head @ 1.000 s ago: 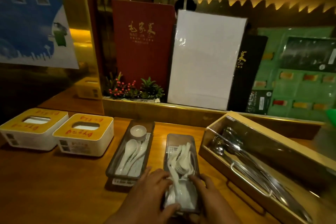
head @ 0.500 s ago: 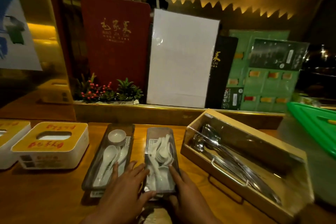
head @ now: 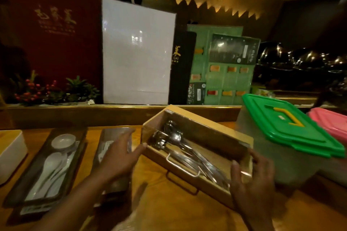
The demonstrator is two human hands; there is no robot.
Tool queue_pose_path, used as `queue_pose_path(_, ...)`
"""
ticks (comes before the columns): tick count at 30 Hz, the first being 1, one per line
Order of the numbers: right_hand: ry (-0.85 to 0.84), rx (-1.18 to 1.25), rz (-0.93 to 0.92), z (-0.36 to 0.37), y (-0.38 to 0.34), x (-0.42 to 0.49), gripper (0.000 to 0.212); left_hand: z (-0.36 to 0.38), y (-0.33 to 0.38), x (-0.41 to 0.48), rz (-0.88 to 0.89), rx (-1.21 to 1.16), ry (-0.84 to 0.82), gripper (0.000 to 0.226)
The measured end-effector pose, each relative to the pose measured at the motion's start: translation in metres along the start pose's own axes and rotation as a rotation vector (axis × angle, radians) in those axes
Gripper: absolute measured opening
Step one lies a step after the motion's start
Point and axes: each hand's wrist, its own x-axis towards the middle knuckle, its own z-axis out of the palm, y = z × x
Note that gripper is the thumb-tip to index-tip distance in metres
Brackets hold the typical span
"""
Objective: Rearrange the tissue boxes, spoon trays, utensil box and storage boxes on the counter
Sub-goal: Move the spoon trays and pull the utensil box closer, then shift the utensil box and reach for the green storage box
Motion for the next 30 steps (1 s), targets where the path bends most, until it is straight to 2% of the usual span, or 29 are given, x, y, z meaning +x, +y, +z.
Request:
queue_pose_path(2,-0.029,0.07,0.221,-0.012,0.028,0.006,0.073,0.018,0.002,0.037,-0.128,-0.176,0.029,0.083)
queue_pose_path(3,-0.093,0.149,0.302,-0.016,0.039,0.009,0.073,0.028,0.0,0.054,-0.201,-0.258,0.056,0.087)
queue_pose_path(5,-0.291,0.345,0.408,-0.022,0.055,0.019,0.059,0.044,-0.006,0.079,-0.296,-0.364,0.103,0.083)
queue_pose_path(7,-0.477,0.426,0.398,-0.023,0.067,0.028,0.062,0.059,-0.012,0.091,-0.325,-0.41,0.123,0.086)
queue_pose_path(8,-0.524,0.445,0.392,-0.021,0.073,0.032,0.073,0.065,-0.012,0.092,-0.322,-0.419,0.15,0.084)
queue_pose_path(10,-0.545,0.465,0.33,-0.02,0.082,0.036,0.109,0.074,-0.019,0.093,-0.327,-0.412,0.196,0.072)
queue_pose_path(11,-0.55,0.468,0.303,-0.02,0.086,0.038,0.117,0.076,-0.02,0.093,-0.324,-0.421,0.219,0.066)
queue_pose_path(14,-0.65,0.572,0.334,-0.02,0.1,0.05,0.098,0.076,-0.025,0.085,-0.337,-0.414,0.272,0.049)
queue_pose_path(18,-0.74,0.575,0.374,-0.009,0.133,0.072,0.114,0.075,0.013,0.046,-0.324,-0.257,0.37,0.024)
queue_pose_path(20,-0.777,0.608,0.404,0.0,0.148,0.084,0.107,0.077,0.035,0.025,-0.308,-0.242,0.41,0.009)
queue_pose_path(23,-0.841,0.619,0.402,0.015,0.159,0.101,0.084,0.081,0.049,-0.005,-0.304,-0.204,0.452,0.019)
queue_pose_path(27,-0.87,0.69,0.442,0.035,0.156,0.118,0.077,0.081,0.05,-0.035,-0.284,-0.157,0.504,0.015)
queue_pose_path(30,-0.826,0.753,0.463,0.05,0.153,0.126,0.045,0.086,0.051,-0.052,-0.285,-0.172,0.509,0.022)
